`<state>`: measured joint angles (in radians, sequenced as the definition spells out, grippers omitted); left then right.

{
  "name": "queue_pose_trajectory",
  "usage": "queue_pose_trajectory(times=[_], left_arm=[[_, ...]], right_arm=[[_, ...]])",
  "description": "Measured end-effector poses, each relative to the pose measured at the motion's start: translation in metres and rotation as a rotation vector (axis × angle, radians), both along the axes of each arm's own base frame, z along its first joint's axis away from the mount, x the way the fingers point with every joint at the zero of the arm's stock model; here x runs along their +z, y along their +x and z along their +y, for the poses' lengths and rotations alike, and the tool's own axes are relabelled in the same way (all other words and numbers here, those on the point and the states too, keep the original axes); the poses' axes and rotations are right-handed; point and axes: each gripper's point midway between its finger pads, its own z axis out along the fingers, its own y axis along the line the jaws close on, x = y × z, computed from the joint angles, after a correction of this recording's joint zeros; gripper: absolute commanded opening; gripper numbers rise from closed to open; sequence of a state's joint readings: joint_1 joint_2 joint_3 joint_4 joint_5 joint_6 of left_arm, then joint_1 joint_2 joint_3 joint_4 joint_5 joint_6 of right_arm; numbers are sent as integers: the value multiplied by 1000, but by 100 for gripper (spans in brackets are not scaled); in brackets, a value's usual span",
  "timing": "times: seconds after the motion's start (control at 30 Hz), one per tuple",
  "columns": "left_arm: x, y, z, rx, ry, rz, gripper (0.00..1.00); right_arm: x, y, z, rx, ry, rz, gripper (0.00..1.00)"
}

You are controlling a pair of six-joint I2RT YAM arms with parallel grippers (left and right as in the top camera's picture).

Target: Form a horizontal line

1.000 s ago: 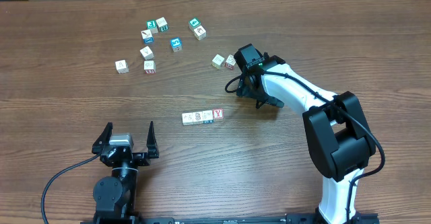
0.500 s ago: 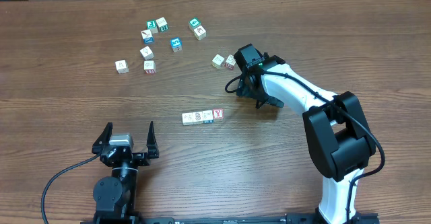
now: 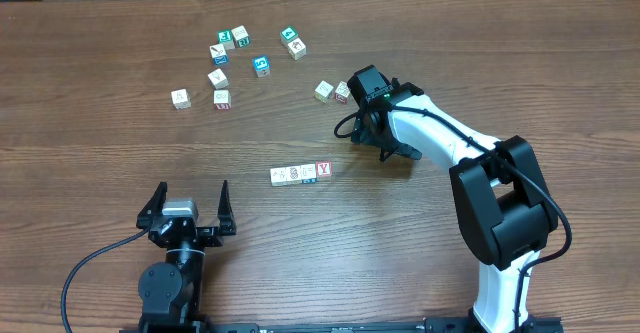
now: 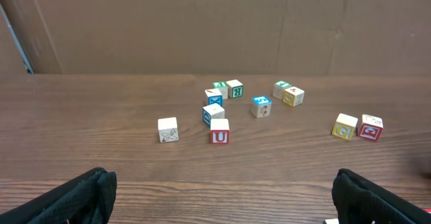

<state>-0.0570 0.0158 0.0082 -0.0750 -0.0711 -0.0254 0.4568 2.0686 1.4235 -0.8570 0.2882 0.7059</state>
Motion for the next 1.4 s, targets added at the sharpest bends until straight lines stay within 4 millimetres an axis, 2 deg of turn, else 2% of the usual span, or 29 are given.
queue_pose_trajectory(times=[0.37, 0.57, 0.7, 0.77, 0.93, 1.1, 1.2, 1.27, 1.4], left_arm=[[0, 0, 0, 0, 0, 0, 100], [0, 0, 0, 0, 0, 0, 99], [0, 0, 0, 0, 0, 0, 100], [0, 0, 0, 0, 0, 0, 99], [0, 0, 0, 0, 0, 0, 100], [0, 0, 0, 0, 0, 0, 100], [0, 0, 0, 0, 0, 0, 100], [0, 0, 0, 0, 0, 0, 99], [0, 0, 0, 0, 0, 0, 100]], right_arm=[[0, 0, -1, -1, -7, -1, 100], [7, 8, -5, 28, -31, -44, 100], [31, 31, 3, 103, -2, -154, 100], [53, 46, 10, 152, 21, -239, 100], [95, 58, 16, 257, 75, -331, 100], [110, 57, 2, 326, 130, -319, 100], [117, 53, -16, 335, 144, -300, 100], [128, 51, -29, 327, 155, -322, 100], [138, 26, -56, 297, 167, -352, 100]])
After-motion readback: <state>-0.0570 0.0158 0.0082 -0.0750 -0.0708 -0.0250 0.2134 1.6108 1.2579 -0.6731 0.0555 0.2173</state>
